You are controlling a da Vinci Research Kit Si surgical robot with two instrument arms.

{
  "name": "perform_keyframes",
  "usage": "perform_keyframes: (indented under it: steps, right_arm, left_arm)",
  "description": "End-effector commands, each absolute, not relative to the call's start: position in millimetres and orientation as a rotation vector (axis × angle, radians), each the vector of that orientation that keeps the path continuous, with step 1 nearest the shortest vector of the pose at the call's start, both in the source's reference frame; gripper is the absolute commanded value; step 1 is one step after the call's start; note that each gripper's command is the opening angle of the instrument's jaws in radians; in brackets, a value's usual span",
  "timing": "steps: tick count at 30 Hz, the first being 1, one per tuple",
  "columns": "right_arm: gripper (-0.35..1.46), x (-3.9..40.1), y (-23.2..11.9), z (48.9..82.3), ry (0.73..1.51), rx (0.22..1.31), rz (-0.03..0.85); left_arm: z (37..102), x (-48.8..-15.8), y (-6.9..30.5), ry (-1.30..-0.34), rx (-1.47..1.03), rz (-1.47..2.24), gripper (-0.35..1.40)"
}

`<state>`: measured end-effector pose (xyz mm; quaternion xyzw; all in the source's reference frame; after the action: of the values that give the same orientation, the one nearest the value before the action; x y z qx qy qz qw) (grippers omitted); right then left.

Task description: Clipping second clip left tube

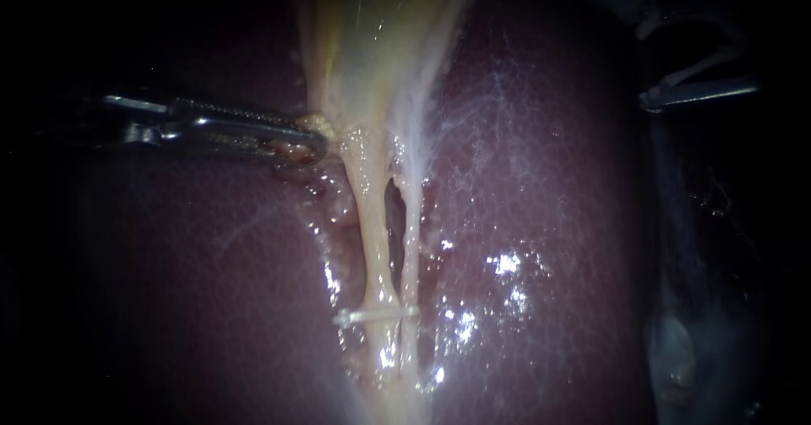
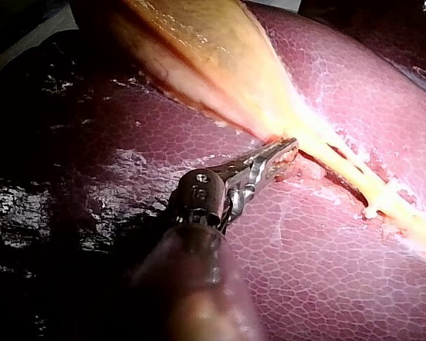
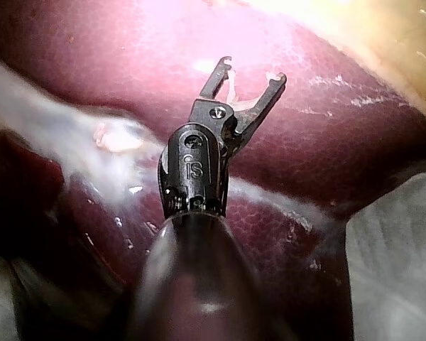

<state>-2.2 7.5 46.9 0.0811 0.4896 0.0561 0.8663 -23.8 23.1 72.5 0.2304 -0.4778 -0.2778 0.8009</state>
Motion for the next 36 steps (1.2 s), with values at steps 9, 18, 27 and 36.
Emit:
perform_keyframes:
  steps: [9, 18, 27, 36]
  right_arm:
    - [0.5, -2.5, 7.5, 46.9, 1.026, 0.17, 0.116]
    - [0.5, -2.4, 7.5, 46.9, 1.026, 0.17, 0.117]
    - [0.5, -2.3, 7.3, 46.7, 1.024, 0.167, 0.117]
    - [0.5, 0.7, 4.3, 46.3, 1.063, 0.294, 0.209]
  left_arm:
    - [71.4, -22.6, 23.9, -1.028, 0.51, -0.59, -0.35]
    - [66.5, -18.4, 27.3, -1.07, 0.483, -0.652, -0.35]
    - [65.3, -17.9, 27.8, -1.083, 0.468, -0.651, -0.35]
    - [65.4, -18.1, 27.6, -1.083, 0.466, -0.652, -0.35]
